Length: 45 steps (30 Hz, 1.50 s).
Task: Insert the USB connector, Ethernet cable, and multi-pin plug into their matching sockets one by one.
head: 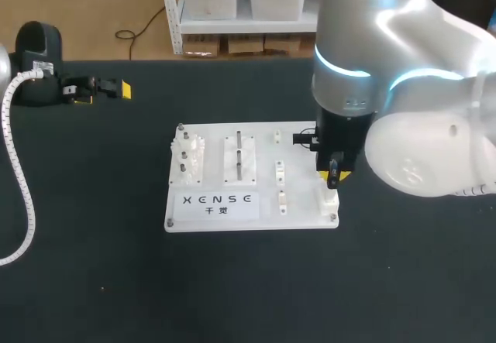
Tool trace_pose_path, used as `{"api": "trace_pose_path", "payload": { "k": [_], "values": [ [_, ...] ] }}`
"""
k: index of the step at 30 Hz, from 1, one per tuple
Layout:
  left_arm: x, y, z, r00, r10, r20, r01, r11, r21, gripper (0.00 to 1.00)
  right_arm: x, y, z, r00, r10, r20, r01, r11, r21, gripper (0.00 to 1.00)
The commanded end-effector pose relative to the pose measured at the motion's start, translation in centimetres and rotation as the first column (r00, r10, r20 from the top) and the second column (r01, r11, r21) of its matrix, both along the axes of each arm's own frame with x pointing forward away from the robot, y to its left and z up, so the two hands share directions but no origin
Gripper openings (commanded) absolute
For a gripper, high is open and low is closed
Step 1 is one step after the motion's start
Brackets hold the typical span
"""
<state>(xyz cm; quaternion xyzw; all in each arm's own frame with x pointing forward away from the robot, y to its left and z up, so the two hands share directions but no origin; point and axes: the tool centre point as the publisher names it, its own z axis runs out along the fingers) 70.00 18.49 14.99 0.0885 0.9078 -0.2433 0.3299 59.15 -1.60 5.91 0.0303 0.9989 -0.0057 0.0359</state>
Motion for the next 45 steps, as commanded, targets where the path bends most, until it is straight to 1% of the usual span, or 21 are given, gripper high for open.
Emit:
{"api": "trace_pose_path", "payload": {
  "k": [1,22,32,45],
  "values": [
    [0.0,0.0,0.0,1.0,0.0,0.0,0.0,1.0,0.0,1.0,0.1,-0.2,-1.0,1.0,-0.003,-0.008,0.003,1.0,-0.004,0.0],
    [0.0,0.0,0.0,1.0,0.0,0.0,0.0,1.0,0.0,1.0,1.1,-0.2,-1.2,1.0,-0.009,-0.012,0.009,1.0,-0.01,0.0],
    [0.0,0.0,0.0,1.0,0.0,0.0,0.0,1.0,0.0,1.0,0.5,0.6,-1.6,1.0,0.01,-0.024,-0.01,1.0,-0.007,0.0],
    [0.0,0.0,0.0,1.0,0.0,0.0,0.0,1.0,0.0,1.0,0.1,0.4,-1.2,0.999,0.011,-0.03,-0.011,1.0,0.0,0.0]
  ]
}}
